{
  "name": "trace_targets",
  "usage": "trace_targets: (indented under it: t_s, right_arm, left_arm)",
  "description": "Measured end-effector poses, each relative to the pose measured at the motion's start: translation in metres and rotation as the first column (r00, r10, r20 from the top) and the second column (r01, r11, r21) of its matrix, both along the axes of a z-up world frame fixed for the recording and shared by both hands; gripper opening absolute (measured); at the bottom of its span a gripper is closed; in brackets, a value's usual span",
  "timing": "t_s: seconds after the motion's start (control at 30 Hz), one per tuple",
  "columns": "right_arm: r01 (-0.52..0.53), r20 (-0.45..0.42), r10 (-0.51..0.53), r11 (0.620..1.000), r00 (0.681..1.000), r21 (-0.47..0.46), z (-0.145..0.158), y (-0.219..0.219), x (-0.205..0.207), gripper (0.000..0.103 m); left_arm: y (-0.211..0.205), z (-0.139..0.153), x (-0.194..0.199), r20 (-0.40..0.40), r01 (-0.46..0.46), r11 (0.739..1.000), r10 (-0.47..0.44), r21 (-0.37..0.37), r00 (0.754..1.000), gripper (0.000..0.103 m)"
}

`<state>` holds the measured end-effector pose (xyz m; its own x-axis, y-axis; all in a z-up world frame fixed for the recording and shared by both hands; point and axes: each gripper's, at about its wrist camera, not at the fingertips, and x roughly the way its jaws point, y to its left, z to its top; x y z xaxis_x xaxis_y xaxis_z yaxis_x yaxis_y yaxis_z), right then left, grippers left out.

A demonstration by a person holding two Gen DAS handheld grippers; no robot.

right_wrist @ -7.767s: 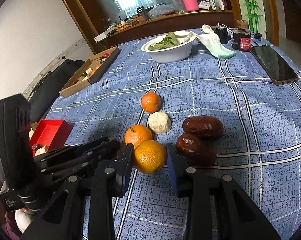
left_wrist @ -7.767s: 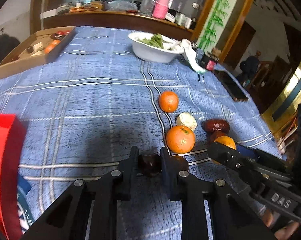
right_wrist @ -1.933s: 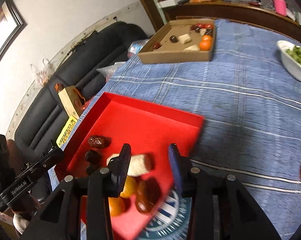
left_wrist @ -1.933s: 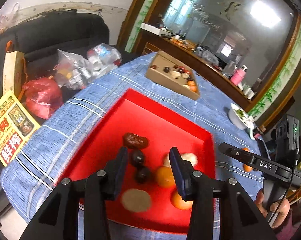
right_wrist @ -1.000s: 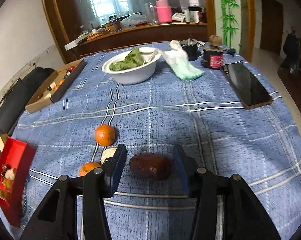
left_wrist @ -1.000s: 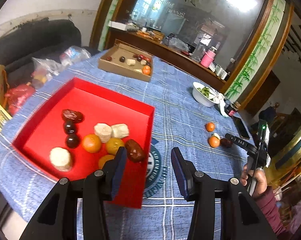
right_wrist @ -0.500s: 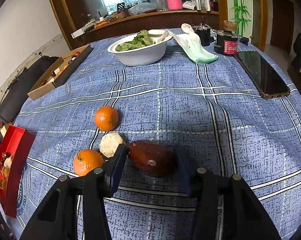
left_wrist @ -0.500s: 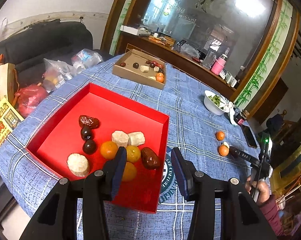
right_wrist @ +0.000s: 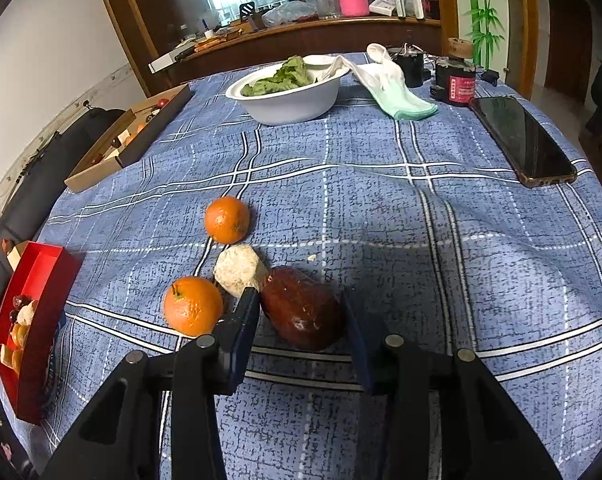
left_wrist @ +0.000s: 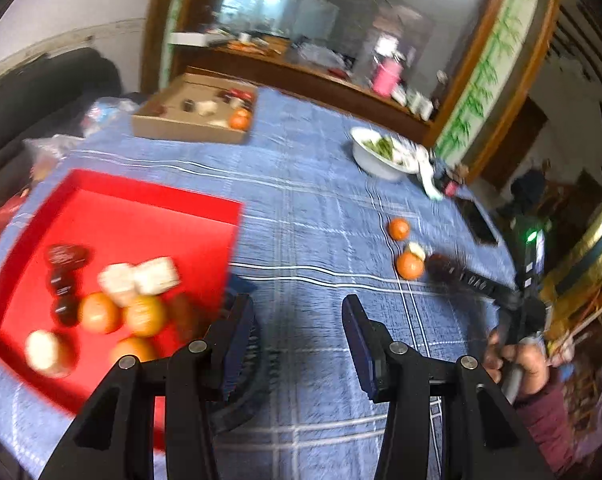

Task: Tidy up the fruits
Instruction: 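Grasp an orange with the left gripper while the right gripper grasps a red date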

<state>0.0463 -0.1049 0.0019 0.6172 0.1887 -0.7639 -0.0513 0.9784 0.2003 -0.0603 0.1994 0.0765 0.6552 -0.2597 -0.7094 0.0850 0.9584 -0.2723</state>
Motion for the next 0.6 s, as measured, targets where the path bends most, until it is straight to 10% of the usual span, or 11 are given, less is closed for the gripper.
trace_targets:
  t_s: [0.6]
  right_arm:
    - [0.065,-0.046,-0.053,0.942,0.998,0.328,0.003,-0.046,0.004,0.04]
  left_arm:
    - [-0.184,-0.061,0.115,-0.066,0.384,0.909,-0.378,0.161,0.923,0.047]
